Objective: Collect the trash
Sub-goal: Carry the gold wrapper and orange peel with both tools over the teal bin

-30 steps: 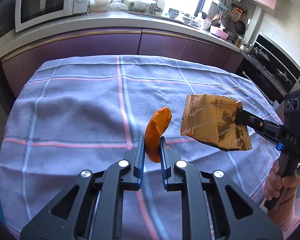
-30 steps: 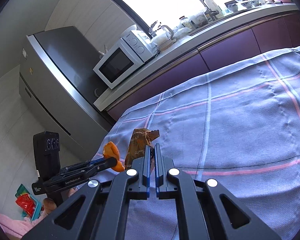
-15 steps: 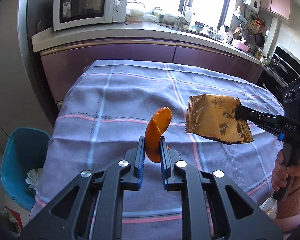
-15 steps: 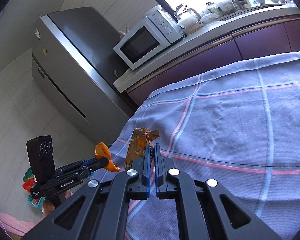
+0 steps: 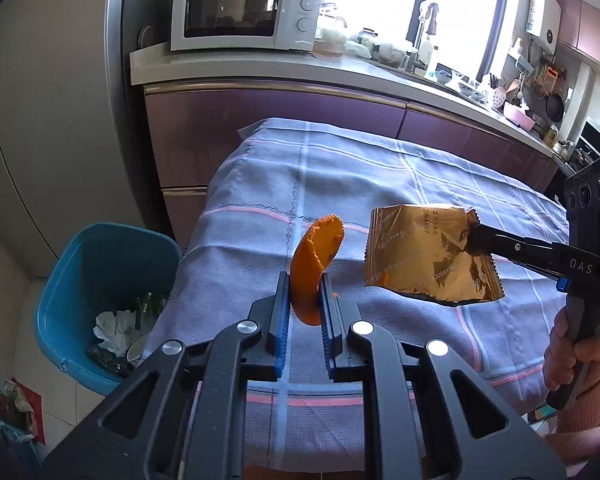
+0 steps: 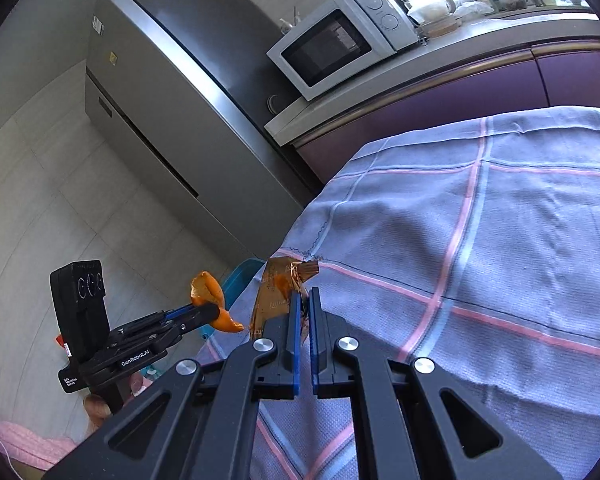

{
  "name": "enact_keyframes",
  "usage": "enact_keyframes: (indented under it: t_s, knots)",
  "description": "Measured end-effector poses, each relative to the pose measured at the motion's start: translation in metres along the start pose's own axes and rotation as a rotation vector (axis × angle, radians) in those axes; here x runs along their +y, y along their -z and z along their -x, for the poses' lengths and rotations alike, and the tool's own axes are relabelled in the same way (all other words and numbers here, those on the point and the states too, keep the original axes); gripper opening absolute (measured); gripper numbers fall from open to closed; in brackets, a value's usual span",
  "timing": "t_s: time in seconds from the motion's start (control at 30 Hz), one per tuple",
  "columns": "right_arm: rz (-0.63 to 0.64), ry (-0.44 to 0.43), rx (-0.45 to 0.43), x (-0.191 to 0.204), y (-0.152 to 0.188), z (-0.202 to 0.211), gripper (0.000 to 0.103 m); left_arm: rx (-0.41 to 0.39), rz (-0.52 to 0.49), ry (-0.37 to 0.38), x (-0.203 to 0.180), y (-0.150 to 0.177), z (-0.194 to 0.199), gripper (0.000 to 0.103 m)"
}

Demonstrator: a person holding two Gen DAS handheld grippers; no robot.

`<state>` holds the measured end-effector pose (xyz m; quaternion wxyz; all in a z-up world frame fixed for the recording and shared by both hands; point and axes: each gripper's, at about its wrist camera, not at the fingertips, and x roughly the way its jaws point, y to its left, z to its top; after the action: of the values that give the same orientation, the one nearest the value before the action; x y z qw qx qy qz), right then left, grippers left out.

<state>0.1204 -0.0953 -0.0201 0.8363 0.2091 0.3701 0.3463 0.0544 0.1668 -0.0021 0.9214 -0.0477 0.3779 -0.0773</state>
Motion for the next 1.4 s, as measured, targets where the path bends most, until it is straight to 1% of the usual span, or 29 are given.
enact_keyframes:
  t_s: [0.47, 0.57, 1.4]
  knots:
    - [0.022, -0.034, 0.038, 0.016, -0.003, -0.025, 0.003, -0.012, 0.043, -0.047, 0.026, 0.003, 0.013, 0.015]
    - [0.030, -0.043, 0.043, 0.018, -0.001, -0.023, 0.003, -0.014, 0.051, -0.054, 0.028, 0.004, 0.016, 0.015]
    - [0.046, -0.078, 0.082, 0.038, -0.011, -0.058, 0.003, -0.028, 0.090, -0.101, 0.052, 0.006, 0.026, 0.015]
